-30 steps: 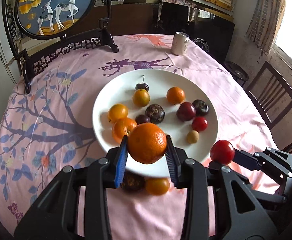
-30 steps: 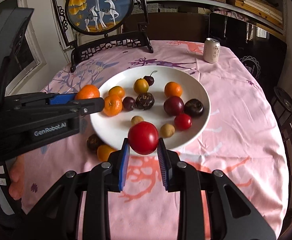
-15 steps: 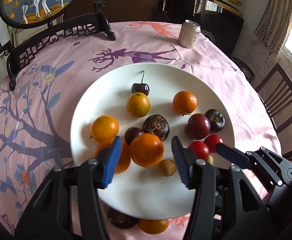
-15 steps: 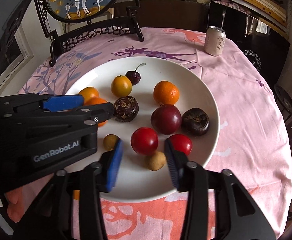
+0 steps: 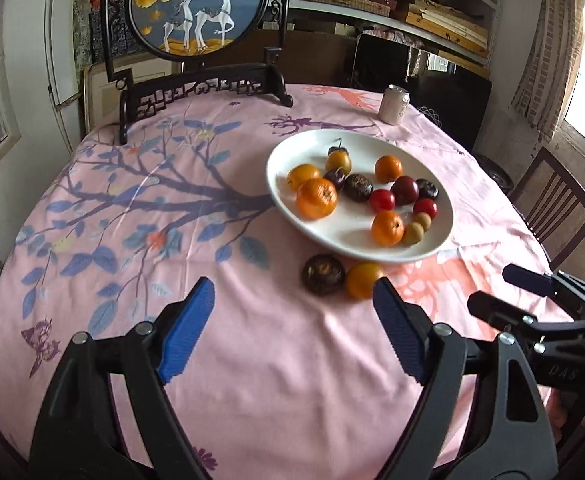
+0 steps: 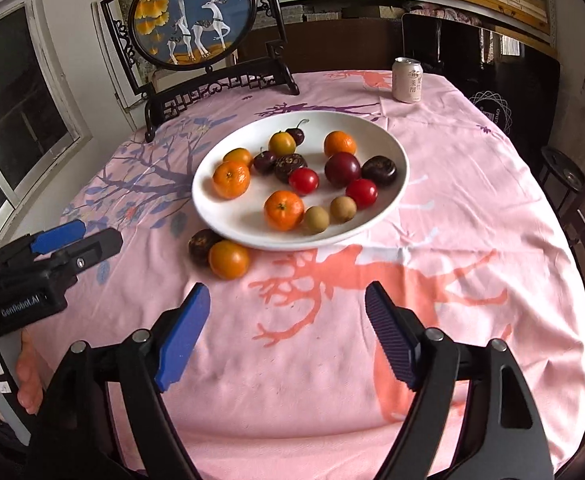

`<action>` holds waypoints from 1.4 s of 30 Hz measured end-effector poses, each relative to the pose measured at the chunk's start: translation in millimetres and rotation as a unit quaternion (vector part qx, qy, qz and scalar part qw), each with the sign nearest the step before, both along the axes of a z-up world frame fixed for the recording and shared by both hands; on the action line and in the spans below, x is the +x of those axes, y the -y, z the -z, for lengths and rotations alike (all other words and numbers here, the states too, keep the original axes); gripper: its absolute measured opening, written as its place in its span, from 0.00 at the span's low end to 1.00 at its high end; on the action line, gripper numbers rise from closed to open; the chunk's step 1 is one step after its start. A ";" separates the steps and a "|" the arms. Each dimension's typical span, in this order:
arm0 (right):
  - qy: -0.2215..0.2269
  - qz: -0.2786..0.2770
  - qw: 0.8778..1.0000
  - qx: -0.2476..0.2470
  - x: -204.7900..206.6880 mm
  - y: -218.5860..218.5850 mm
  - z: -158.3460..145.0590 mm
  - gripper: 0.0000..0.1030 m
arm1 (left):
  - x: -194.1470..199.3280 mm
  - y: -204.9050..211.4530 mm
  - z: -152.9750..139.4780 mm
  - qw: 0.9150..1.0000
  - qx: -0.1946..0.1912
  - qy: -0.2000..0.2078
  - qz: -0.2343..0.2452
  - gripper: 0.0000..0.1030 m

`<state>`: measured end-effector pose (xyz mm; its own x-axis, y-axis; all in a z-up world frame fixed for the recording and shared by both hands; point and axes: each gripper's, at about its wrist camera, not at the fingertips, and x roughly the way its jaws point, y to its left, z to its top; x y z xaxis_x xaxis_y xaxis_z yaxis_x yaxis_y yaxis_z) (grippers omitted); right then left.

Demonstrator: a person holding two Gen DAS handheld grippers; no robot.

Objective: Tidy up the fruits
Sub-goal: 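Grasp an orange with the right gripper while the left grasps the last passion fruit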

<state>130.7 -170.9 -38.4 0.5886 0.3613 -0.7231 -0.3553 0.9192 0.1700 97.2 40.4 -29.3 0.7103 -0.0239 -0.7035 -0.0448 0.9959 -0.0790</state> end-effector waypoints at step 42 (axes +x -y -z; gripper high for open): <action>-0.041 -0.022 0.998 -0.036 0.3 -20.0 34.6 0.36 | 54.9 16.4 47.5 0.997 0.030 -0.058 0.035 0.81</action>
